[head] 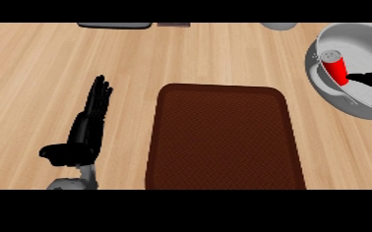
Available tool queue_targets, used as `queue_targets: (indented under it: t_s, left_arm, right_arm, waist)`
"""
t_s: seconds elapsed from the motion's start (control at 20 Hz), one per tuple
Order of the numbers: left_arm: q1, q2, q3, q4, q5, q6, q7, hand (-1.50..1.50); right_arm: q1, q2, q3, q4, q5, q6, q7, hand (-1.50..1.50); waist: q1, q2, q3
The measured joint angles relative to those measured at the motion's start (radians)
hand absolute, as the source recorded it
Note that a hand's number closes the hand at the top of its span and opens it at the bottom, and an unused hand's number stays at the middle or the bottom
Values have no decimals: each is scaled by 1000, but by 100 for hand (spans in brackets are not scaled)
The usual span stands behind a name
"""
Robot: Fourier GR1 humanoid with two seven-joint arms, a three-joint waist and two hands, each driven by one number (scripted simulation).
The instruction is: Pick the can from the tray and place it in the pot
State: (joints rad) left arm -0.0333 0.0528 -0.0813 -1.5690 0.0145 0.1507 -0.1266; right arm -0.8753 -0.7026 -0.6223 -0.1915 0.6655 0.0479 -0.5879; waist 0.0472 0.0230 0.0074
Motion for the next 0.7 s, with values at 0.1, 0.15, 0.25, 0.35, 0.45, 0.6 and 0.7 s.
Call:
queue_targets:
  t_s: [0.1,0.15,0.25,0.35,0.45,0.6,0.7]
  left_arm:
    - [0,-1,-1,4,2,-5,-8,0]
    - [3,2,-1,5,5,-11,-11,0]
    - [4,-3,-6,-1,3,-9,-10,0]
    - [1,-2,-5,-10,4,-10,-1,0]
    - [11,-3,-11,-21,2,-10,-2,0]
    - [2,0,-6,-18,7,-16,1,0]
    - [9,-5,-13,-26,4,-13,3,0]
  right_arm:
    - [2,-16,-52,17,-52,30,-6,-150]
    - [0,-34,-73,24,-73,52,-1,-150]
    - [15,-58,-108,36,-108,79,-10,-150]
    - [29,-69,-134,44,-134,88,-12,-150]
    - [43,-100,-159,46,-157,110,-18,-150]
    - [57,-129,-183,45,-182,137,-33,-150]
    - [77,-149,-199,45,-198,158,-53,-150]
  waist:
    - [2,2,0]
    - [4,3,0]
    - [6,4,0]
    - [11,6,0]
    - [16,8,1]
    - [17,11,2]
    - [18,11,3]
